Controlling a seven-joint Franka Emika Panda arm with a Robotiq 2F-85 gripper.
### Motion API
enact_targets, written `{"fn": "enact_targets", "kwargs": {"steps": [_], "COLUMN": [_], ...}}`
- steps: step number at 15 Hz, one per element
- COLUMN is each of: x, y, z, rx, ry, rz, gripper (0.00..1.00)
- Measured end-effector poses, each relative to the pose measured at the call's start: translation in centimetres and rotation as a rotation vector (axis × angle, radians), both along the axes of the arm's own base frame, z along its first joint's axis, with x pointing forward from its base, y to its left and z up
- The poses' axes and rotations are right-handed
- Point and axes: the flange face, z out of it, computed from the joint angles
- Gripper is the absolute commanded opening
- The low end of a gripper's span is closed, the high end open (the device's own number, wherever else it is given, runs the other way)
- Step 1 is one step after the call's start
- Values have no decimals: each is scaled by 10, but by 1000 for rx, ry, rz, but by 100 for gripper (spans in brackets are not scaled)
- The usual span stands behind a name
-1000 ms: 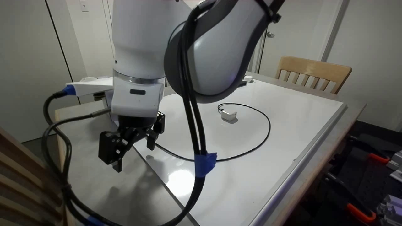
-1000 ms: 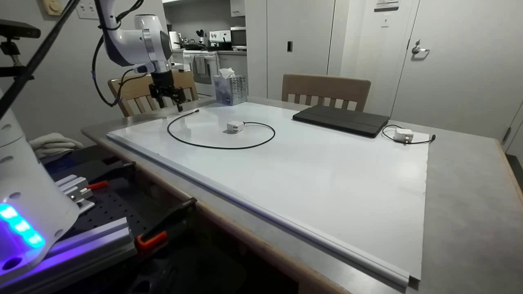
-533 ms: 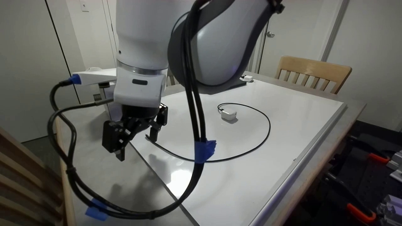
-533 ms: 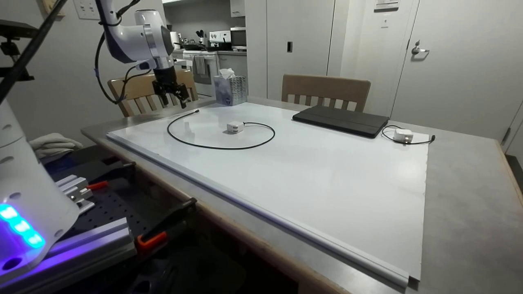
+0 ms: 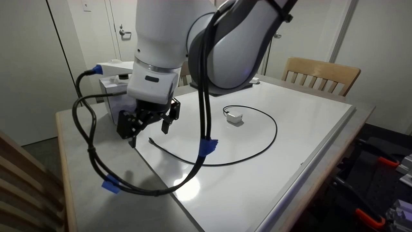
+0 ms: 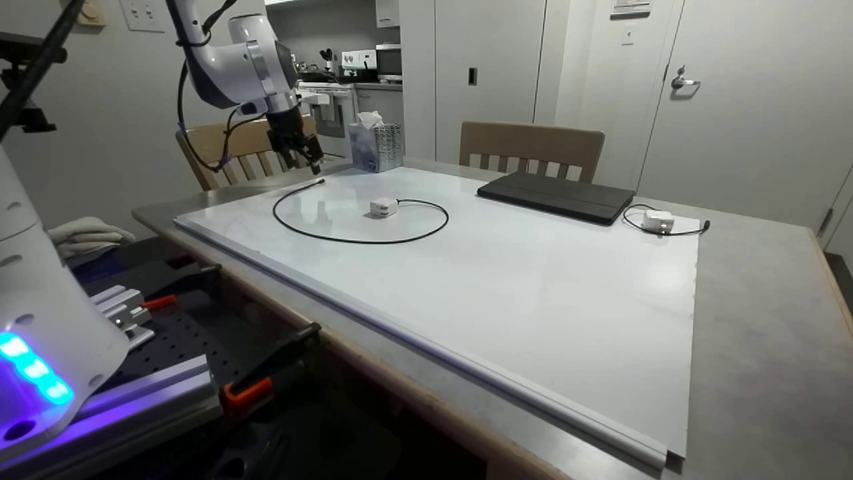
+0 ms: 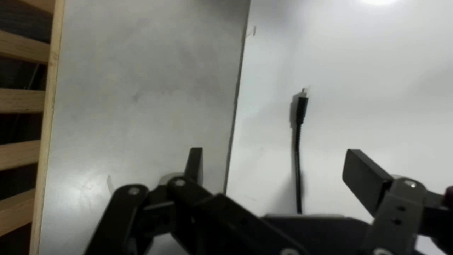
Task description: Wind the charger on the table
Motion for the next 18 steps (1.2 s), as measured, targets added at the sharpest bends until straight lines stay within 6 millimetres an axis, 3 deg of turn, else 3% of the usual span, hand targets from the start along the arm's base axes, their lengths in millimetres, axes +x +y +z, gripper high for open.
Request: {"fn": "enact_targets", "kwargs": {"steps": [14, 18], "x": [22, 19], "y": [-39, -38], "z": [-5, -16], "rx": [-19, -2], "ry": [69, 108], "rz": [-79, -59], "gripper": [100, 100]}}
